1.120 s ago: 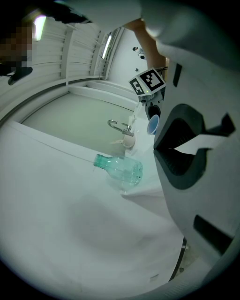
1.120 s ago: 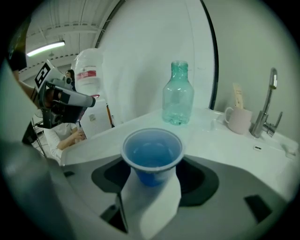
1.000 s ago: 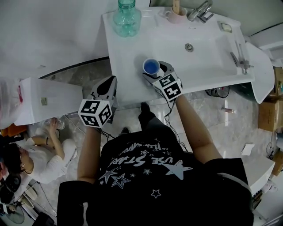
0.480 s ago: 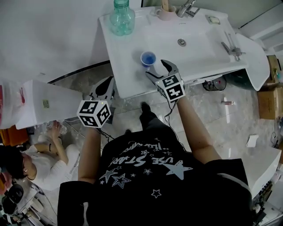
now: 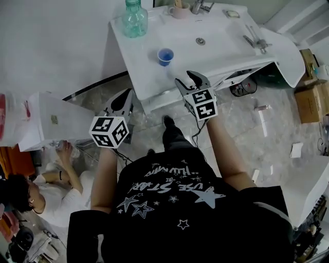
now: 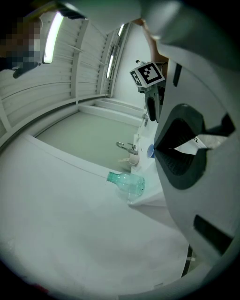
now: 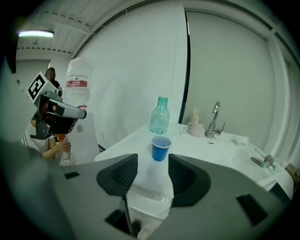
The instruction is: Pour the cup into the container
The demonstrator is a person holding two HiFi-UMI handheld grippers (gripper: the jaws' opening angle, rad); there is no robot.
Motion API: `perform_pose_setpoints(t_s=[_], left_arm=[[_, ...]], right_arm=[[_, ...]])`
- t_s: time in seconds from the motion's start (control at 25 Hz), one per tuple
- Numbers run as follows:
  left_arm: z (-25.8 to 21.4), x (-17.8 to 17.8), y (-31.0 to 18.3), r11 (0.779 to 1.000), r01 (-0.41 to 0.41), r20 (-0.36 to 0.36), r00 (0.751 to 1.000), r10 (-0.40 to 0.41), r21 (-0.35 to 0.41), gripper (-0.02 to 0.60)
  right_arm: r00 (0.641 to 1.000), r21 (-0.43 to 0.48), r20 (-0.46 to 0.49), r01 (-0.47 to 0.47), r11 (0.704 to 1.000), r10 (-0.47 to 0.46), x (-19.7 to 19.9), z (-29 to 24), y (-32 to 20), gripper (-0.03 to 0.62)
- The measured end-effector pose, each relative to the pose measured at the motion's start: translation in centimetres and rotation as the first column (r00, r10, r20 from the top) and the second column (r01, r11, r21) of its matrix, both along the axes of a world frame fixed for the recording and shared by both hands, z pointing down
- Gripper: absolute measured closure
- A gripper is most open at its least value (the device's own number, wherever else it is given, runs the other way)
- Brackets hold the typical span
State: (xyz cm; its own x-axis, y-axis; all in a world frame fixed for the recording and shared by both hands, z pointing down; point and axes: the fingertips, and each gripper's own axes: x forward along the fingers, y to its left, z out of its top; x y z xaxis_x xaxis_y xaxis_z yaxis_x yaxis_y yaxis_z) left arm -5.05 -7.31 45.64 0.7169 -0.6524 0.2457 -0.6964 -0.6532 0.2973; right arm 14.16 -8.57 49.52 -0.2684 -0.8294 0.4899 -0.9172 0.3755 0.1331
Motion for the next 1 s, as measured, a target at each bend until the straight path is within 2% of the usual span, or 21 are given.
perform_pose_setpoints(t_s=[0.2,0.36,0.6,1.0], left_arm=[[-0.7,-0.1,2.9,0.999,-0.035,-0.015,0.999,0.035,0.011,0.572],[-0.8,-0.1,5.2,0.997,-0.072,-0.022,0.997,0.073,0.017,0.572],[-0.7,-0.5,8.3,0.993,-0.113,-0.025,0.993,0.114,0.011,0.572],[0.2,-0.9,11.3,0.984,-0.181,-0.02,0.983,0.181,-0.003,0.572]], right_arm=[[0.998,0.028,0.012,-0.058,0.998,0.057,-0.4,-1.4,3.9,0.452],[0.988,0.086,0.007,-0.155,0.984,0.155,0.4,-2.6,6.8,0.585],[0.969,0.155,0.004,-0.243,0.958,0.245,0.8,-4.9,11.2,0.588],[0.963,0.127,0.02,-0.27,0.955,0.269,-0.8,-4.7,16.2,0.588]])
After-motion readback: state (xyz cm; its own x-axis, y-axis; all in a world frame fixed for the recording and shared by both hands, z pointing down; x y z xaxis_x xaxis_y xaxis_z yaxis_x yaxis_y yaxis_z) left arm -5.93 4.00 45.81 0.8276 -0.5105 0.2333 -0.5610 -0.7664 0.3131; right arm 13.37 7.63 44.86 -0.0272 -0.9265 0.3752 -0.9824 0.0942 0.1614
